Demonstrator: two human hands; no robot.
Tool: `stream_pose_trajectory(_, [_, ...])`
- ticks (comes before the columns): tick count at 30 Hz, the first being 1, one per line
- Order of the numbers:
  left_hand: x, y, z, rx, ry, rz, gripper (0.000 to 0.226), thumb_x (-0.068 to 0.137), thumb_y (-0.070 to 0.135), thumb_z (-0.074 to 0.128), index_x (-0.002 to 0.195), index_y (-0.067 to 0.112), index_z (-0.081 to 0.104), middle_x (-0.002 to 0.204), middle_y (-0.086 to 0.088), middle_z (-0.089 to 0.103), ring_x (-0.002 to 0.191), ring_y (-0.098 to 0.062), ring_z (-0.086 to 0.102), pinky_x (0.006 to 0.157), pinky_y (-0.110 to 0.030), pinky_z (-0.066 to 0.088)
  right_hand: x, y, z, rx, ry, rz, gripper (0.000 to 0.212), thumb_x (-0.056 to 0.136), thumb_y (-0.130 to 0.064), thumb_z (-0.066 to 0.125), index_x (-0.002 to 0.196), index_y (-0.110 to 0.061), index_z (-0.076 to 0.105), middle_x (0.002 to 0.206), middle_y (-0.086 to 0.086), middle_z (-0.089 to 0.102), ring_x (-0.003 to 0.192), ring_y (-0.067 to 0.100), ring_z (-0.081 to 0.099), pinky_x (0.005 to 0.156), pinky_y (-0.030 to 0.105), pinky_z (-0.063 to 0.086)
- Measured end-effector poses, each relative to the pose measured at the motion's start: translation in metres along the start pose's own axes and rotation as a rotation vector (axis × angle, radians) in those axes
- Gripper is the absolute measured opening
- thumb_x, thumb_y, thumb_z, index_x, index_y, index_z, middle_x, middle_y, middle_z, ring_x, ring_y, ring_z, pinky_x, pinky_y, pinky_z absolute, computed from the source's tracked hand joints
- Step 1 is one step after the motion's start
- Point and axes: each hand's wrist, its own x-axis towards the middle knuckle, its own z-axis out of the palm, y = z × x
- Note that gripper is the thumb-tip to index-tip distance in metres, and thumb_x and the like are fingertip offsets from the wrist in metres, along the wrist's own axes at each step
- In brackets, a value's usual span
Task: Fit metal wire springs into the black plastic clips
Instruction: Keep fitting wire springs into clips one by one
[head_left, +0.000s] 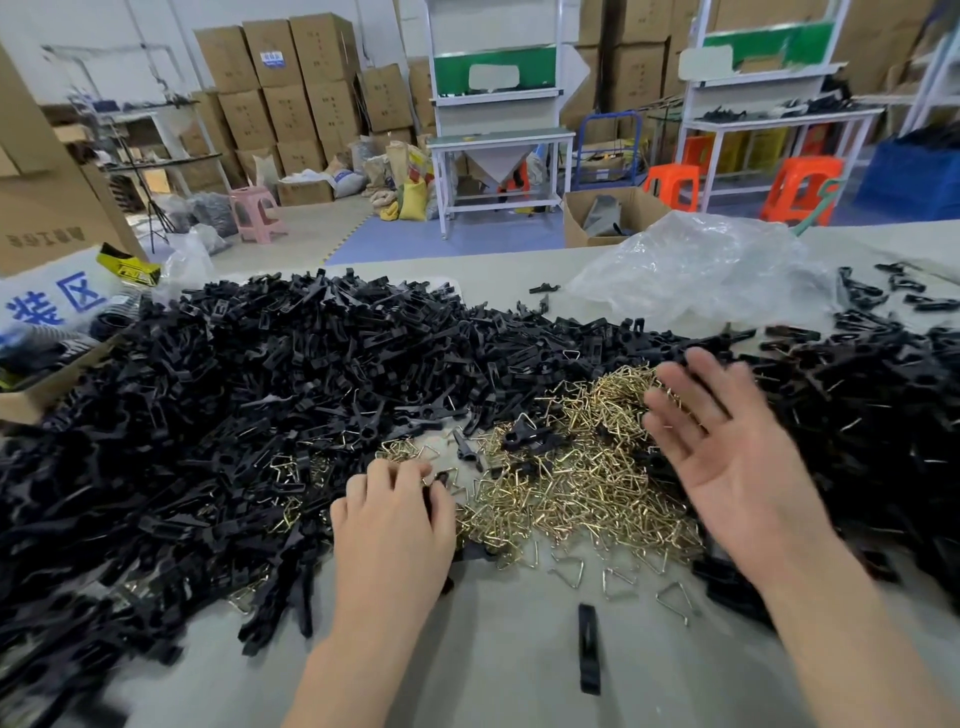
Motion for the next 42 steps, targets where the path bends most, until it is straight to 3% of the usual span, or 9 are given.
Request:
stream_pose_trajectory(3, [-0.002,-0.001,0.003,0.131,0.008,0.029,0.028,0.091,0.036,0.064,0.113,0.020,0.072,0.113,-0.010,0.062,0.101,-0.033,0.059,0.086,-0.045,0.043,-0.009,0.018,0.020,-0.331,-0.115,0.000,0.033,0.095,-0.032,0.058,0.125,-0.021,0.065,0.105,0.008,0.076,0.090,0.021,0.074,0.077,0.026,0.060])
stream_pose_trajectory(7, [0.005,-0.008,0.002,0.226,-0.087,-0.011,0.033,0.100,0.046,0.045,0.124,0.035,0.064,0.128,0.003,0.059,0.119,-0.024,0.050,0.096,-0.040,0.035,-0.020,0.041,0.021,-0.913,-0.235,-0.136,0.029,0.100,-0.022,0.057,0.120,-0.042,0.062,0.096,-0.011,0.075,0.085,0.007,0.070,0.077,0.020,0.056])
stream_pose_trajectory(10, [0.006,-0.012,0.001,0.229,-0.084,0.003,0.033,0.101,0.046,0.044,0.124,0.035,0.064,0.124,0.006,0.061,0.118,-0.022,0.049,0.095,-0.037,0.034,-0.023,0.051,0.019,-1.165,-0.314,-0.147,0.032,0.103,-0.027,0.051,0.123,-0.052,0.057,0.096,-0.022,0.071,0.074,0.012,0.064,0.067,0.029,0.055])
stream_pose_trajectory(13, [0.008,-0.008,-0.001,0.100,-0.044,0.017,0.033,0.101,0.045,0.045,0.126,0.034,0.064,0.125,0.009,0.061,0.118,-0.019,0.048,0.098,-0.035,0.032,-0.024,0.057,0.015,-1.292,-0.351,-0.198,0.032,0.105,-0.029,0.049,0.130,-0.048,0.057,0.098,-0.028,0.068,0.071,0.004,0.064,0.063,0.019,0.052])
stream_pose_trajectory(16, [0.010,0.004,-0.010,-0.413,0.029,0.058,0.020,0.097,0.038,0.055,0.113,0.038,0.067,0.110,0.023,0.064,0.106,-0.004,0.053,0.093,-0.020,0.036,-0.023,0.059,0.015,-1.165,-0.326,-0.165,0.029,0.101,-0.045,0.050,0.127,-0.055,0.057,0.106,-0.026,0.070,0.090,0.005,0.069,0.080,0.022,0.056])
stream_pose_trajectory(21, [-0.002,0.029,-0.021,-1.113,-0.379,0.016,0.018,0.098,0.021,0.060,0.111,0.026,0.071,0.095,0.017,0.076,0.086,0.005,0.068,0.076,-0.008,0.047,-0.022,0.062,0.028,-0.805,-0.364,0.046,0.039,0.090,-0.052,0.060,0.128,-0.044,0.063,0.115,-0.015,0.073,0.098,0.009,0.072,0.076,0.021,0.057])
stream_pose_trajectory(26, [-0.006,0.034,-0.021,-1.218,-0.476,-0.007,0.020,0.100,0.017,0.056,0.114,0.021,0.070,0.094,0.010,0.077,0.084,0.003,0.069,0.074,-0.011,0.050,-0.022,0.059,0.030,-0.626,-0.294,0.083,0.035,0.082,-0.033,0.072,0.117,-0.028,0.071,0.109,-0.001,0.077,0.093,0.014,0.073,0.077,0.026,0.059])
stream_pose_trajectory(34, [-0.007,0.035,-0.011,-1.192,-0.358,-0.109,0.016,0.102,0.021,0.055,0.111,0.030,0.064,0.098,0.009,0.076,0.092,-0.012,0.071,0.079,-0.030,0.059,-0.021,0.060,0.029,-0.484,-0.208,0.128,0.032,0.079,-0.025,0.076,0.109,-0.034,0.077,0.107,0.000,0.076,0.107,0.021,0.073,0.090,0.029,0.058])
stream_pose_trajectory(42, [-0.006,0.030,-0.010,-1.109,-0.270,0.005,0.020,0.094,0.029,0.067,0.103,0.047,0.064,0.079,0.017,0.066,0.067,-0.003,0.059,0.066,-0.015,0.047,-0.018,0.059,0.030,-0.308,-0.190,0.193,0.046,0.066,-0.033,0.084,0.111,-0.022,0.079,0.084,0.003,0.063,0.074,0.016,0.065,0.077,0.032,0.061])
